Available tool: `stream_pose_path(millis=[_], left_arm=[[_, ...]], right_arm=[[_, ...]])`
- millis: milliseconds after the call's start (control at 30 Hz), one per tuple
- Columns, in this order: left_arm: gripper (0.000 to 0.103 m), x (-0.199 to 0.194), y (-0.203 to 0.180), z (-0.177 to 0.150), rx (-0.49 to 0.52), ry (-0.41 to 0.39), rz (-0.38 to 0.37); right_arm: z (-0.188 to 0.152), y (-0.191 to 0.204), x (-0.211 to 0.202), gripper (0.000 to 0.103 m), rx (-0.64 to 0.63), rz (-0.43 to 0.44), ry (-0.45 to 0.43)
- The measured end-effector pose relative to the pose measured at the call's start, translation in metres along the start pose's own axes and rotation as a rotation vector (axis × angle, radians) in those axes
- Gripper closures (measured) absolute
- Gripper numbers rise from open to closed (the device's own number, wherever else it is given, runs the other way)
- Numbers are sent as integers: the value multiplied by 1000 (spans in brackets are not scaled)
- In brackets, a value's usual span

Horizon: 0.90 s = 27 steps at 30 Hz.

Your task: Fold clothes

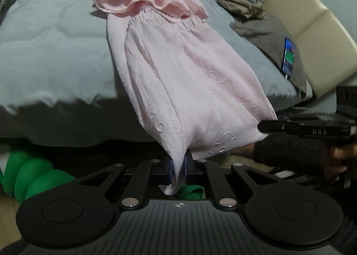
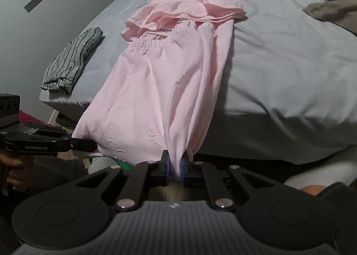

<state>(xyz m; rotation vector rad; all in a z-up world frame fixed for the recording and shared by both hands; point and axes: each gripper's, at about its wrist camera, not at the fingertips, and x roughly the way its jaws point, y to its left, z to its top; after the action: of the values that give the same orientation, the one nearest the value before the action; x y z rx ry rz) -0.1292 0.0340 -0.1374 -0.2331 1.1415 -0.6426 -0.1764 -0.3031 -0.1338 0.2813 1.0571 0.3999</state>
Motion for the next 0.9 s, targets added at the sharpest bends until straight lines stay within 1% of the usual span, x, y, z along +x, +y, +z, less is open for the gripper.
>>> stream_pose_path(millis=[100,167,233,300,367,433,633,700,767,900], left_arm=[[96,-18,0,18,-33,-13,-46],[96,-27,-3,33,-23,-25,-66],[96,-32,-5,49,-18,-33,-94],[96,-33,-2,67,-35,-40,-124],[96,-35,1,86,-39,-59,-126],[96,-37,4,108,-51,-78,-125],[96,-40,2,161,-48,-41,-102],[96,-42,0,175,-43,-41,-97],[96,-43,0,189,-44,-50,-98],[96,-39,12,219,-138,-120,-134]], right_arm=[[13,3,-15,93,21,29,-45],[25,2,-26,93,40,54,-78],[38,3,-34,93,46,68,-105],[55,5,-39,93,43,74,-123],[74,8,-43,93,28,71,-135],[94,12,-45,93,8,67,-129],[156,24,-47,93,-46,55,-87],[173,27,-52,93,-65,49,-79],[190,24,-55,93,-57,56,-84],[217,6,-52,93,13,81,-138]])
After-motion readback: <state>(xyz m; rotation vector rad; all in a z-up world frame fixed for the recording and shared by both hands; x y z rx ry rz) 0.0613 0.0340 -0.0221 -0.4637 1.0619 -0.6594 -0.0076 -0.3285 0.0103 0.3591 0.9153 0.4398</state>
